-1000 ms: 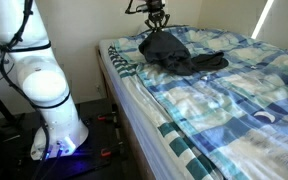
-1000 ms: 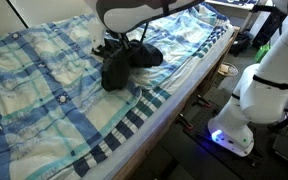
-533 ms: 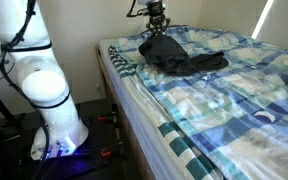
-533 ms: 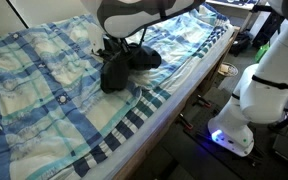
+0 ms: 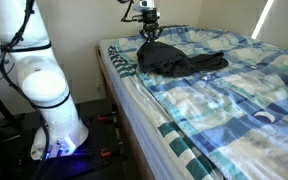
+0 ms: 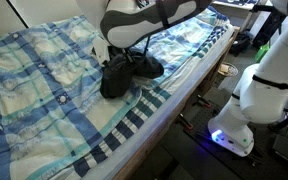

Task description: Fold the black dress in half

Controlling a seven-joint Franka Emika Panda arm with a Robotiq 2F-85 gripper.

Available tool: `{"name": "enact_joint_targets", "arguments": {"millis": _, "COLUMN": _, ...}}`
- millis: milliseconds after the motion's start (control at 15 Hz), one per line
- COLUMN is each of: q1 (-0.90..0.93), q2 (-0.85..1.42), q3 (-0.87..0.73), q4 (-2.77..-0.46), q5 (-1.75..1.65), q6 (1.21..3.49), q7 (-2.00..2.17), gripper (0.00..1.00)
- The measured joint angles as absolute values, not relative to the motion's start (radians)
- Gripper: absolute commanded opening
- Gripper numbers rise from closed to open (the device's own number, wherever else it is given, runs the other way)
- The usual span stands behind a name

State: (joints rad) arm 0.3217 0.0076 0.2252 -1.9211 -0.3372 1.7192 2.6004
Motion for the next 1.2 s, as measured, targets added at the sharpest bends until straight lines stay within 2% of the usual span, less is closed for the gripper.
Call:
{"name": "enact_joint_targets", "arguments": {"millis": 667, "q1": 0.321, "q2": -0.177, "q3": 0.274, "q4": -2.019, "q5": -0.244, "q6": 1.497, "q7": 2.6, "gripper": 0.03}}
{"name": "enact_joint_targets", "arguments": {"millis": 1133, "q1": 0.321, "q2": -0.197, "q3": 0.315, "q4": -2.069, "q5": -0.208, "q6": 1.521, "q7": 2.6, "gripper": 0.03}}
{"name": "enact_joint_targets", "arguments": {"millis": 1200, "q1": 0.32, "q2": -0.189, "q3": 0.315, "q4": -2.079, "q5": -0.207, "q6": 1.541, "q7": 2.6, "gripper": 0.06}}
